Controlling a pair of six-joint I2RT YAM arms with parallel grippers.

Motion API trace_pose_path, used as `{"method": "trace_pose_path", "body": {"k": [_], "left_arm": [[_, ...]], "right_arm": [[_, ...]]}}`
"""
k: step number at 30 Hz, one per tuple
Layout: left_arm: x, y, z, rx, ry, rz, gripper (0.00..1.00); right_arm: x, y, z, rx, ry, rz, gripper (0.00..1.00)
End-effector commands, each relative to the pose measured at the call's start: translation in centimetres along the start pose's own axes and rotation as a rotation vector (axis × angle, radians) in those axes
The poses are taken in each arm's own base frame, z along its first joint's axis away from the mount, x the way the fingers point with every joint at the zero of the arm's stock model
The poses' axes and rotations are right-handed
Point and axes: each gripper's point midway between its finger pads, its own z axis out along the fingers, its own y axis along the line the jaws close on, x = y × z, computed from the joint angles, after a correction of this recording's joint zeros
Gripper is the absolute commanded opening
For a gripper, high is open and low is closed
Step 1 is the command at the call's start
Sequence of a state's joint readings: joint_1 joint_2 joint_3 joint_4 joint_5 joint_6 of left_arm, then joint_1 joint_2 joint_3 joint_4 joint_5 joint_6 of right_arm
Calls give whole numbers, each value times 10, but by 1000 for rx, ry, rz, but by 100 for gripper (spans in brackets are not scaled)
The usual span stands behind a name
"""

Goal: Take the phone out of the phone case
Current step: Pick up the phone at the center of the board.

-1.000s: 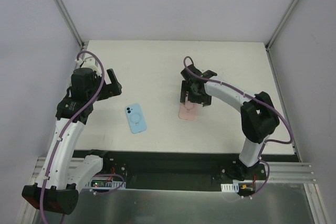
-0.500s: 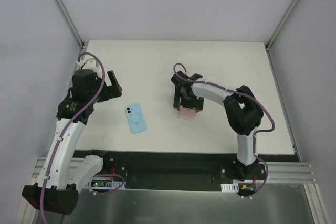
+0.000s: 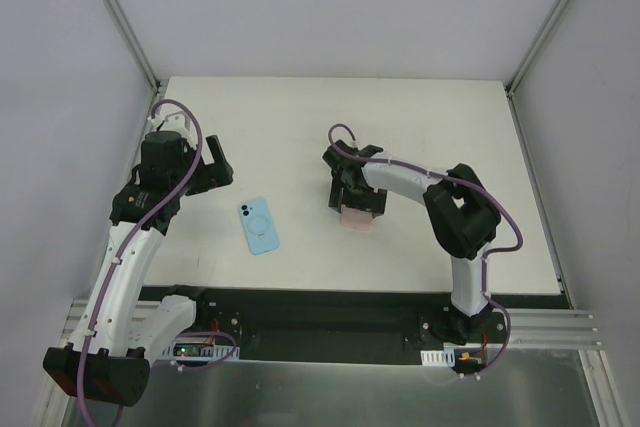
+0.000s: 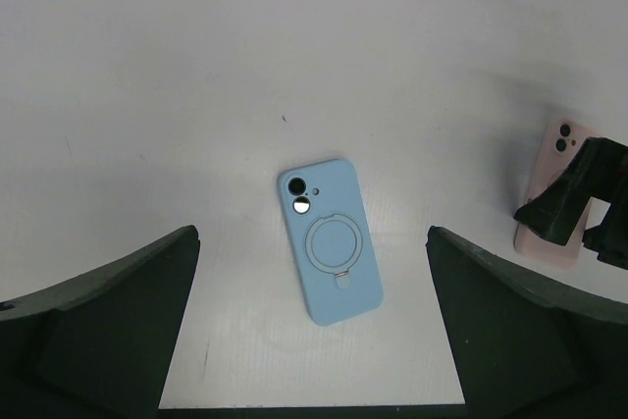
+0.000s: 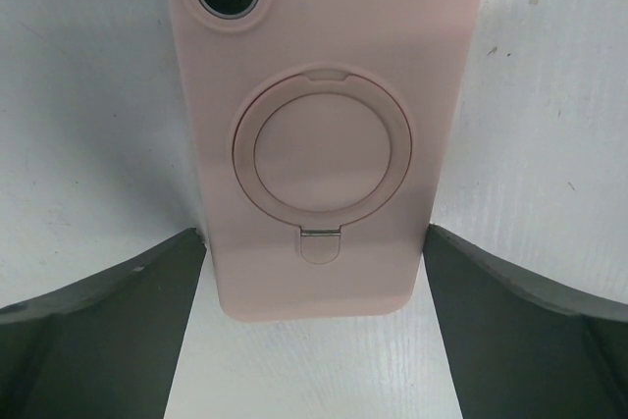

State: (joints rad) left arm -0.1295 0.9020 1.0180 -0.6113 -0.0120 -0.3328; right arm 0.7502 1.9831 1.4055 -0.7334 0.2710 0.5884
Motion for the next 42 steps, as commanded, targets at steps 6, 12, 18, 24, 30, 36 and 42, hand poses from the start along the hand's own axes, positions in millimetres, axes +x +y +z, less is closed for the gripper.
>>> {"method": "trace_pose_path", "body": {"k": [6,12,18,24,30,36,42], "left_arm": [[-5,1,-2,-8,-21,-22,99],[12,2,14,-20,63,-39,99],[37,-27,30,121,270,-53,99],[55,-51,48,215,423,-163,99],[84,-84,75,333,541,-372,99],[95,-114,101,400,624,-486,98],[120,-152,120,449,742,-455,96]], "right_arm": [[17,-2,31,-70,21,3,97],[7,-7,22,-41,-13,-21,66],[3,-10,7,-57,-33,-40,45],[-2,12,-18,-283,-106,-93,42],[7,28,-44,-458,-116,-151,39],[21,49,-82,-685,-120,-227,38],[32,58,-113,-830,-107,-281,37]]}}
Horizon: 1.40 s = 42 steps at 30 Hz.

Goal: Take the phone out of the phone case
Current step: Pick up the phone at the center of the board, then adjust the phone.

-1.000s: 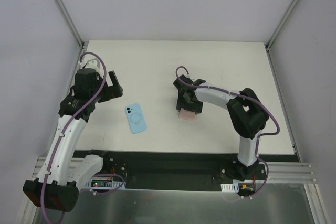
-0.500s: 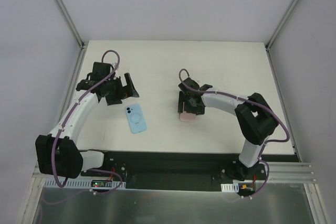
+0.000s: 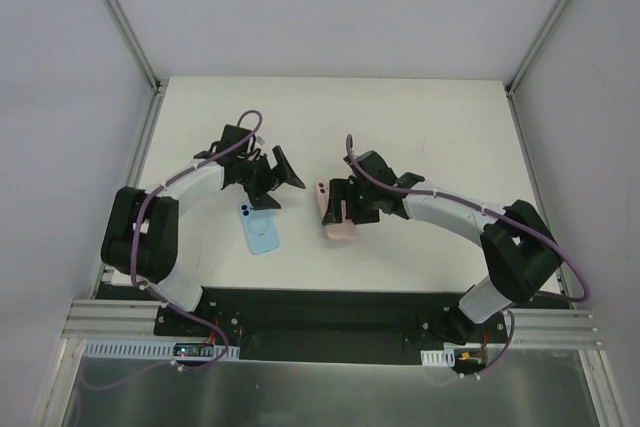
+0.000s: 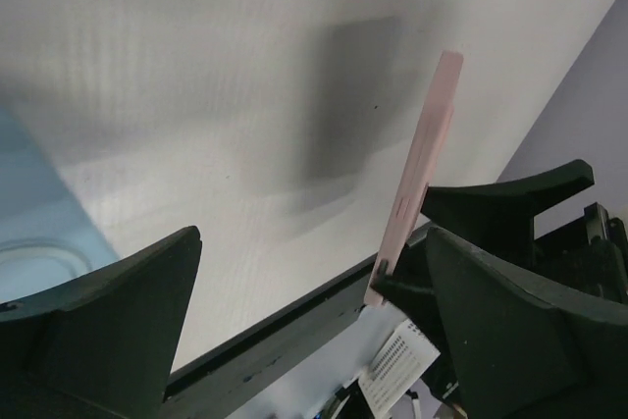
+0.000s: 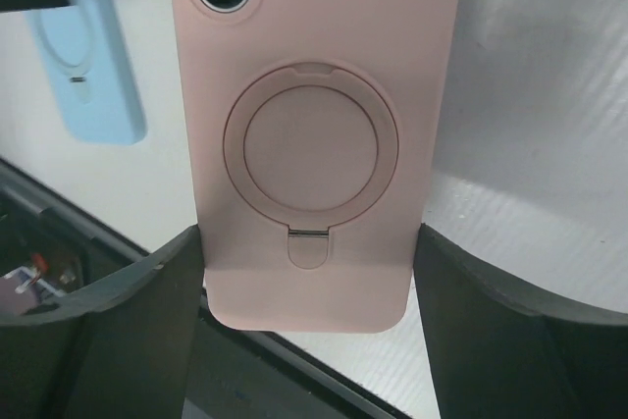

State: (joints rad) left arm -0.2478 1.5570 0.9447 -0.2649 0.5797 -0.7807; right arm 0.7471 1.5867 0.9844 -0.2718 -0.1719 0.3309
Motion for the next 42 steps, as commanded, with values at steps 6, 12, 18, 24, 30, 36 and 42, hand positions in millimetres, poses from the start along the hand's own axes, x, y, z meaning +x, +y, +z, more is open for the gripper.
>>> {"method": "trace_pose_path", "body": {"k": [6,12,18,24,30,36,42], "left_arm": [[19,-40,51,138,131,-44,91],[25,-51,64,174,151,-38,78],[30,-52,61,181,145,-53,30],[30,-47,56,159,107,-99,0],[27,-38,52,82,68,-154,0],[28,-32,40,-2,42,-205,0],[25,-36,28,-31,4,-212,0]], "right_arm": [[-12,57,-29,-258,-52,-81,37],[-2,59,-30,-259,-35,-98,37],[-2,48,-31,-192,-45,-81,38],[-11,31,-45,-29,-98,-98,79],[-30,28,-91,204,-282,-263,89],[-21,62,-111,299,-367,-538,58],[10,84,-84,376,-303,-701,56]]}}
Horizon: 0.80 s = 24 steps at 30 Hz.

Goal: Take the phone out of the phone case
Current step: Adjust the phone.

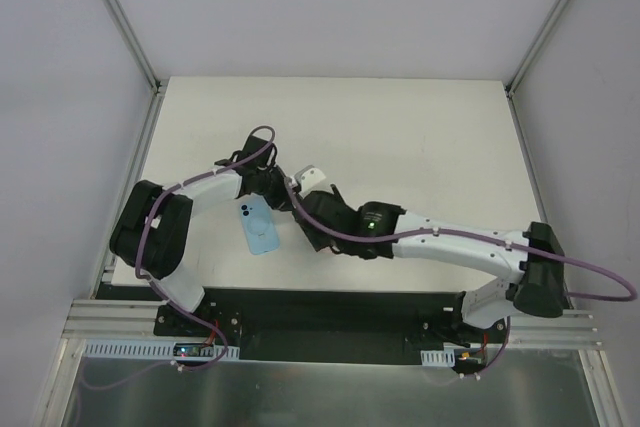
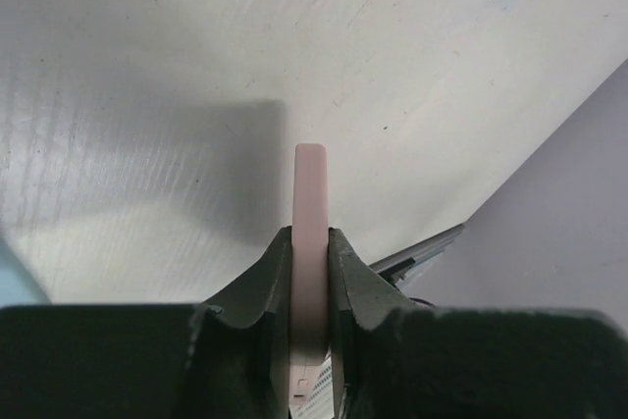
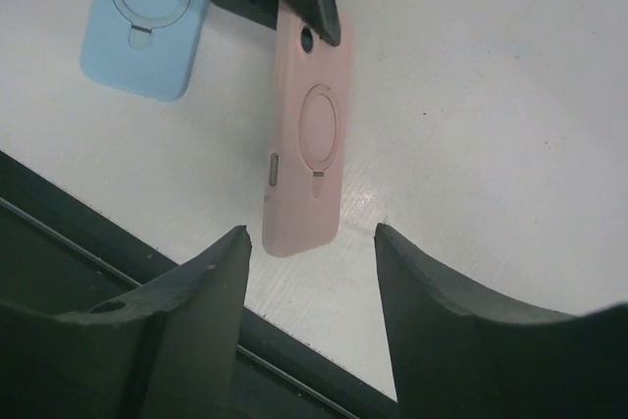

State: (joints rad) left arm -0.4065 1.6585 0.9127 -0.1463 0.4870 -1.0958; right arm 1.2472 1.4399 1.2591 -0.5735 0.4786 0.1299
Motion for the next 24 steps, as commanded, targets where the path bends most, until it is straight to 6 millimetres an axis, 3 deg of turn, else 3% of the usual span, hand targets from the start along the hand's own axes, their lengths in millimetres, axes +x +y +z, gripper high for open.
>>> {"method": "trace_pose_path", "body": {"k": [1,5,12,17,24], "left_arm": [[2,-30,-25,44,-29,-5,0],[2,-33,-31,41,-32,4,0],[4,-30,-35,30,-40,5,0],[4,-34,-40,41,-48,8,0],[5,-36,-43,47,-48,15,0]], "right_arm": [[18,8,9,117,52,-170,57],[31,26,21,129,81,-213,57],[36,29,27,149,85,-212,37],[45,25,30,164,108,-218,36],[53,27,38,173,128,-225,44]]}}
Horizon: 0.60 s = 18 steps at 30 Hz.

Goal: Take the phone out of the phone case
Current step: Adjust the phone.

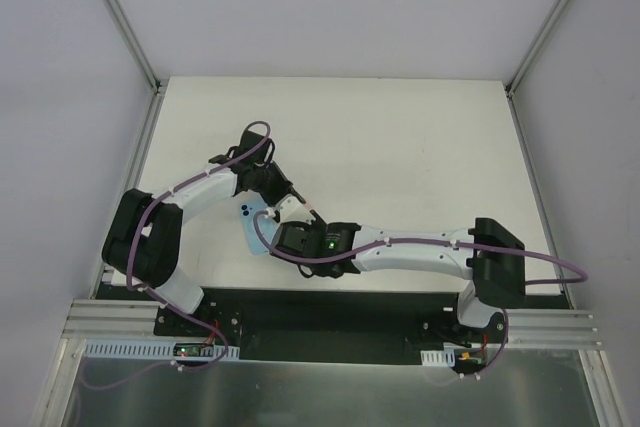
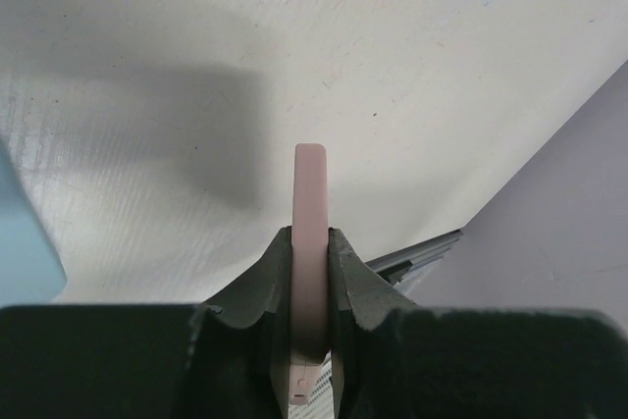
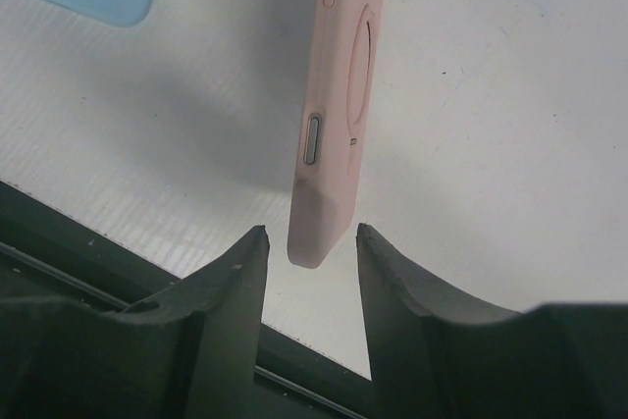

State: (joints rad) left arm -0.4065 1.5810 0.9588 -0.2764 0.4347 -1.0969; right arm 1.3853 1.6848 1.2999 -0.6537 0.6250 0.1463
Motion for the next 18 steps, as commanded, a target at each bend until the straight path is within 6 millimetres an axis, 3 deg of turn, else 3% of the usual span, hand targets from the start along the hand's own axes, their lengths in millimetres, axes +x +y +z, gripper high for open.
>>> {"method": "trace_pose_path", "body": {"k": [1,8,13,16,18], "left_arm": [[3,-28,-20,75,-6,20,0],[2,-29,-24,75,-9,21,0],[3,-29,-26,72,-1,25,0],[5,-29,-26,75,2,27,0],[4,-29,-27,75,1,26,0]], "right_arm": [[-4,-2,3,35,-4,11,44],[2,-5,9,69,17,-19,48],[1,-10,13,110,15,-36,45],[1,-10,17,127,23,-57,31],[-1,-13,19,153,23,-61,9]]}}
